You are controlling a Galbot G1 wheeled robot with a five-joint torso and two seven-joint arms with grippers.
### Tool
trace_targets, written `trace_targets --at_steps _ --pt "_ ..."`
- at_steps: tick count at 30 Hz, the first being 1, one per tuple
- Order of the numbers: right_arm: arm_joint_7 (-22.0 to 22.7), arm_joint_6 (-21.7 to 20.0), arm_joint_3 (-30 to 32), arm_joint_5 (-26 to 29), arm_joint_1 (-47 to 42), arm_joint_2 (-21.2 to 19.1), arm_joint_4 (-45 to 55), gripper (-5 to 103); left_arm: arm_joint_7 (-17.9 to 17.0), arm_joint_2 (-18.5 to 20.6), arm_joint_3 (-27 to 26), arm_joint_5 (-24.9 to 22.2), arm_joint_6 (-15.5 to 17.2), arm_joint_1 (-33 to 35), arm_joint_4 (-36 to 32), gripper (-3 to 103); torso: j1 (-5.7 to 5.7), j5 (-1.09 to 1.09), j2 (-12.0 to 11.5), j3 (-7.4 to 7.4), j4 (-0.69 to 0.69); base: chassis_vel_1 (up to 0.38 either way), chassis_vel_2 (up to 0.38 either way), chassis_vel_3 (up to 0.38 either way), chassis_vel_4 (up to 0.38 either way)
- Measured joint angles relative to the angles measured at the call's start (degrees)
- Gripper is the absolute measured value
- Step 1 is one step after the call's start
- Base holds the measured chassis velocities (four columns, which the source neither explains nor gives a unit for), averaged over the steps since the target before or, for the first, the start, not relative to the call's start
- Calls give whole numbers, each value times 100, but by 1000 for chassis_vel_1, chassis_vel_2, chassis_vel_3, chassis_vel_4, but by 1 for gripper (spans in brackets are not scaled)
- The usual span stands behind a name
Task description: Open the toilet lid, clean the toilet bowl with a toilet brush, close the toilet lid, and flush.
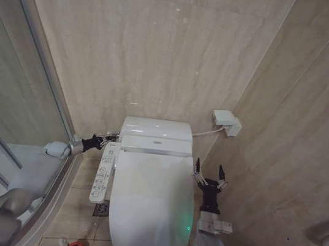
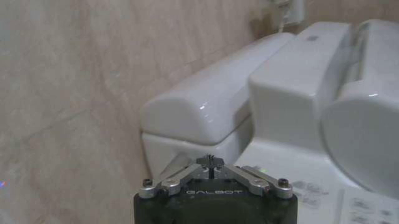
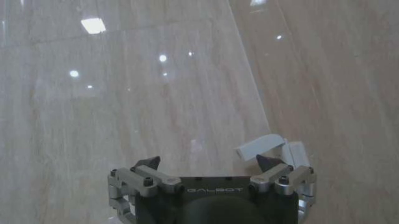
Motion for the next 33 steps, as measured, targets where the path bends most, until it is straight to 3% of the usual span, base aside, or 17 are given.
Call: trace_targets --at_steps 9,14,17,18,20,22,23,26,27,29,30,33 --pt "0 7 -19 -82 -53 82 39 100 -91 435 -225 -376 21 660 -1134 0 0 1 0 0 3 0 0 0 0" --pt "0 19 -20 -120 -96 118 54 100 -487 509 -673 -1070 33 1215 -1882 0 0 3 0 0 3 0 0 0 0" --pt "0 23 -17 -127 -120 125 68 100 -1301 478 -908 -1783 115 1724 -2536 0 0 2 0 0 2 0 0 0 0" --pt "0 23 -17 -127 -120 125 68 100 -1301 478 -908 -1783 115 1724 -2536 0 0 2 0 0 2 0 0 0 0" --pt "2 23 -17 -128 -128 122 71 100 -2167 447 -999 -2127 318 2074 -3034 0 0 4 0 0 4 0 0 0 0" --pt "6 24 -19 -128 -128 122 72 100 -3388 390 -1036 -2423 732 2514 -3728 0 0 3 0 0 4 0 0 0 0" --pt "6 24 -19 -128 -128 122 72 100 -3388 390 -1036 -2423 732 2514 -3728 0 0 3 0 0 4 0 0 0 0" --pt "5 23 -34 -128 -133 120 72 100 -5109 212 -1094 -2619 1511 3195 -4993 0 0 3 0 0 1 0 0 0 0" --pt "5 23 -34 -128 -133 120 72 100 -5109 212 -1094 -2619 1511 3195 -4993 0 0 3 0 0 1 0 0 0 0" --pt "9 23 -45 -130 -160 109 87 100 -5866 128 -1156 -2618 1901 3676 -5827 0 0 3 0 0 1 0 0 0 0" --pt "9 23 -45 -130 -160 109 87 100 -5866 128 -1156 -2618 1901 3676 -5827 0 0 3 0 0 1 0 0 0 0" --pt "9 23 -56 -132 -206 81 131 100 -6270 119 -1358 -2485 2137 4384 -6837 0 -1 5 0 0 4 0 0 0 0"
